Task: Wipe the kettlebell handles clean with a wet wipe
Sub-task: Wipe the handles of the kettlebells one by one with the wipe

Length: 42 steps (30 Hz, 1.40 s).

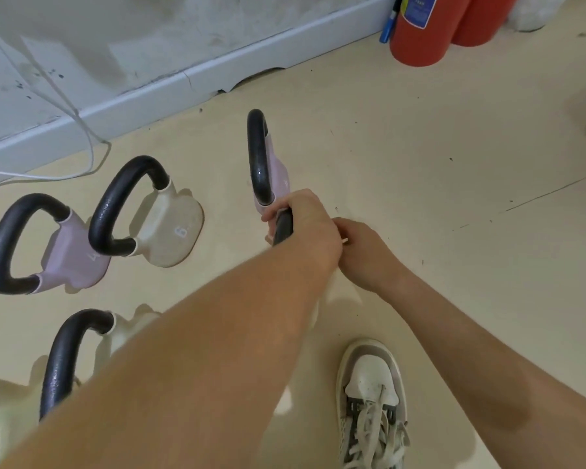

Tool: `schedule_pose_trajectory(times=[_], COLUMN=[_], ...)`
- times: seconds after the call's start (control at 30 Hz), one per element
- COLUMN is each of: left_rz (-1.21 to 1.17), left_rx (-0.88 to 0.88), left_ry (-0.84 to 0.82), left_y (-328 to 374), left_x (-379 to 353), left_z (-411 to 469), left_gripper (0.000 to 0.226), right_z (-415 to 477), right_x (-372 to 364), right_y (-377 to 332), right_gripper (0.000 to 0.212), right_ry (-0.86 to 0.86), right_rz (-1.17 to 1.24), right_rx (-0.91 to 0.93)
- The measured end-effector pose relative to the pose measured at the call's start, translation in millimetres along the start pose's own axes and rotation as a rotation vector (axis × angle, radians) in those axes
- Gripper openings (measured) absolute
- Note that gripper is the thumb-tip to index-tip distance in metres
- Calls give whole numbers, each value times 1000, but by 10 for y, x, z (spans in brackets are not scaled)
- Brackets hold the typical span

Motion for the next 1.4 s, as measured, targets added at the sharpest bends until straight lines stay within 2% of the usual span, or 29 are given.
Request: schedule_pose_trajectory(times=[0.07,0.13,0.2,0.27,0.37,0.43,0.53,0.57,0.6,0.67,0.7,0.77,0.83,0.9,1.0,1.03,1.07,1.1,1.17,1.23,1.3,1.4], left_rz=[-9,-160,-406,-691,-1047,-1190,-1319,-1315,-1285,-1302,-1358,-1465,-1542,-1654,-1831,-1860,-1849,-1791,-1680,-1679,-1784,-1985], left_rx=[-67,-197,-223,-218,-265,-370,-454,-412,-342,-244,-258,-313,-314,-278,-226,-219,-222,-227,-200,-188,-183,-167], left_ry=[160,239,202,145,172,164,61,87,201,456,469,379,290,119,-254,-328,-335,-247,37,248,331,309], left_y=[-136,-185,-368,-514,-569,-537,-634,-733,-878,-1087,-1066,-917,-816,-736,-624,-603,-601,-636,-741,-811,-850,-909], left_x=[279,379,368,286,165,71,-98,-158,-169,-119,-116,-113,-91,-97,-181,-197,-187,-147,-82,-122,-295,-571], left_z=[-163,-224,-227,-255,-325,-448,-615,-648,-685,-783,-799,-768,-691,-511,-313,-302,-303,-330,-466,-677,-849,-991], left_gripper=[11,11,1,5,9,20,58,66,65,40,30,27,35,44,41,39,38,38,36,34,34,32], right_z=[-31,-36,-40,-39,-15,-2,-18,-37,-60,-99,-104,-69,-20,24,116,132,124,91,-21,-166,-360,-606], right_x=[8,5,-55,-108,32,67,83,88,109,171,192,177,104,4,-145,-192,-224,-244,-254,-203,-168,-253], right_y=[-50,-138,-227,-305,-399,-456,-511,-527,-530,-560,-573,-529,-456,-360,-225,-197,-190,-192,-226,-317,-356,-305], right_gripper=[35,36,36,36,39,30,28,26,24,20,20,29,51,63,55,50,44,41,42,36,26,23], right_ry=[26,9,-92,-159,-32,-17,-7,19,67,192,234,238,192,150,54,14,-14,-24,-4,51,81,73], right_rz=[80,152,108,48,100,131,163,166,160,118,101,91,82,93,253,327,391,439,532,633,793,963], right_rx=[31,56,65,72,65,71,99,111,117,140,145,121,56,-41,-205,-251,-279,-285,-238,-161,-143,-233])
Point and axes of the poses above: each hand's wrist, its own z-axis towards the middle knuckle, its own x-axis out of the back of the hand, y = z × x, the point moved 9 cm from there along z, towards the middle knuckle, and after that the axes turned 7 degrees about x, right-handed, at the moved point
